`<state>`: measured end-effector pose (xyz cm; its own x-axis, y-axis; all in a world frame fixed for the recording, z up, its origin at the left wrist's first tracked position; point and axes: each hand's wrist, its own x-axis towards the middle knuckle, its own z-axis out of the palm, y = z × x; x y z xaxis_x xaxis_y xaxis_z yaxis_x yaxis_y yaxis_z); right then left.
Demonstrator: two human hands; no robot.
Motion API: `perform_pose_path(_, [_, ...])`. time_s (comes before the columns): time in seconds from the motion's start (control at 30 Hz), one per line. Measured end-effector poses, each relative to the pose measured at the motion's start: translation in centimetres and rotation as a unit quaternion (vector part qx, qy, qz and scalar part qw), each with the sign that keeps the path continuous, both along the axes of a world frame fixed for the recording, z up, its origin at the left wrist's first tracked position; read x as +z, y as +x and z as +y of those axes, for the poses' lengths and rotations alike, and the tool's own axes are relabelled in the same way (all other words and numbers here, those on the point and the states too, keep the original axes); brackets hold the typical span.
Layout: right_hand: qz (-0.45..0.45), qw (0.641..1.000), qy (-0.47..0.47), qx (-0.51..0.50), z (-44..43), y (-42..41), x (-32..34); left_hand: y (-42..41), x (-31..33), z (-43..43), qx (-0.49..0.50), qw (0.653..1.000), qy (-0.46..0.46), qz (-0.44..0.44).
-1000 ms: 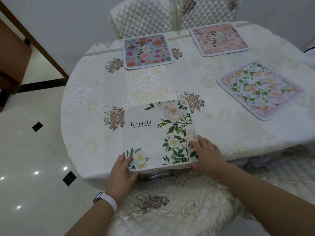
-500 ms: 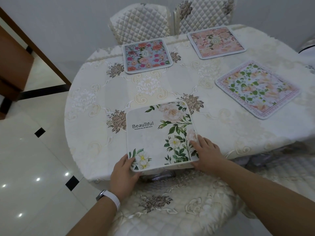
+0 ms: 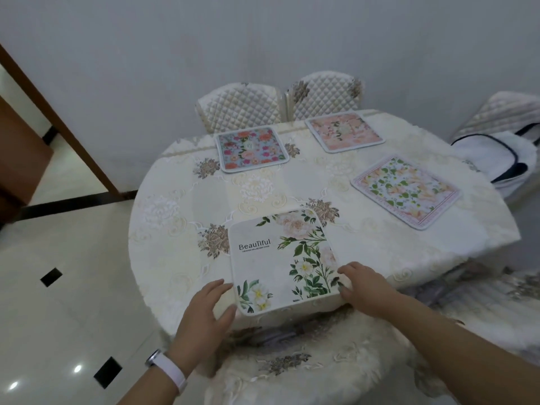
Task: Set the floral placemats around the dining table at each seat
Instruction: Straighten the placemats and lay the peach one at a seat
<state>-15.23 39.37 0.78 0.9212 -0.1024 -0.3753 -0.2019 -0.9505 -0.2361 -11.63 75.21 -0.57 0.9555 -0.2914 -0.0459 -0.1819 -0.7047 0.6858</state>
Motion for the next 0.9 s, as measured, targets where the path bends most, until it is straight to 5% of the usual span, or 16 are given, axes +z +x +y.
perform_pose_path(0.33, [-0.138,0.987,-0.037,-0.069,2.6,-7.7,7.4,-1.2,4.4,-1.4,-0.149,0.986,-0.033,-0.061])
perform_pose_path(0.67, [-0.170,0.973,-0.091,-0.126,-0.3,-18.3,8.8,-5.2,5.3,-8.6,-0.298,0.931,0.112,-0.181])
perform_pose_path(0.9, [-0.170,0.968,-0.103,-0.155,-6.9,-25.2,8.6,-9.2,6.9,-18.3,-0.337,0.907,0.135,-0.215])
